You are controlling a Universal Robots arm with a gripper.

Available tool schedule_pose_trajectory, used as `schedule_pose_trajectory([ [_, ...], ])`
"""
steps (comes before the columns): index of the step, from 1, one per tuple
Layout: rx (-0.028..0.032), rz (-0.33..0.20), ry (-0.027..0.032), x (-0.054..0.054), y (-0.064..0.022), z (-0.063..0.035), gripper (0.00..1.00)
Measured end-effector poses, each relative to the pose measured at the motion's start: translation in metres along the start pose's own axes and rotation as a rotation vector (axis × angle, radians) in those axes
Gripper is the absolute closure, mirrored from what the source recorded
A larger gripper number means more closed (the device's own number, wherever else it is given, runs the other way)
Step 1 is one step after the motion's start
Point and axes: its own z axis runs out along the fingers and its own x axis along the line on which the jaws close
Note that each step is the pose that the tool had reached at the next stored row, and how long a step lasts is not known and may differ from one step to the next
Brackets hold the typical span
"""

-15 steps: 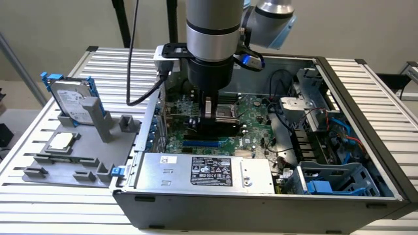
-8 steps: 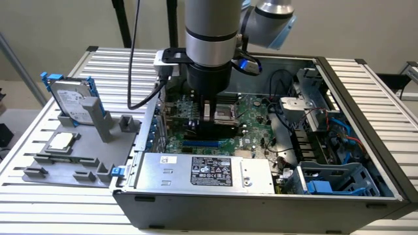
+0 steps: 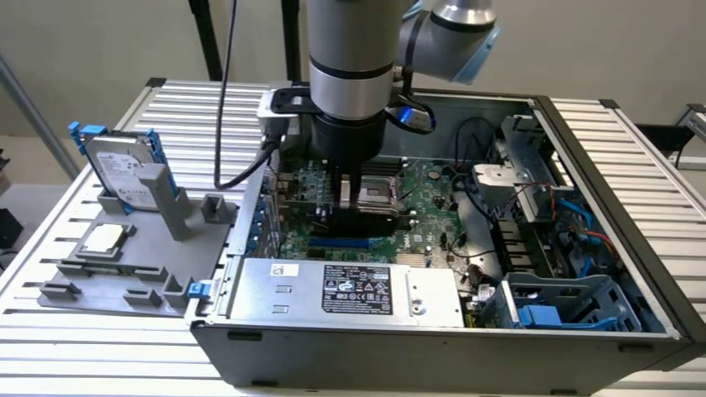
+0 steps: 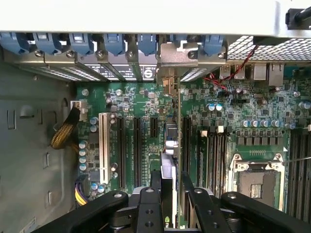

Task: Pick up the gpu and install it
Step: 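Insert the gpu into the slot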

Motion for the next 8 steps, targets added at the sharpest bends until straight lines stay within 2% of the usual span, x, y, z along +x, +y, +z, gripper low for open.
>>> schedule_pose_trajectory([
  [8,-0.0002,0.001,-0.0001,0.0002,0.0006,0.0048,0.73],
])
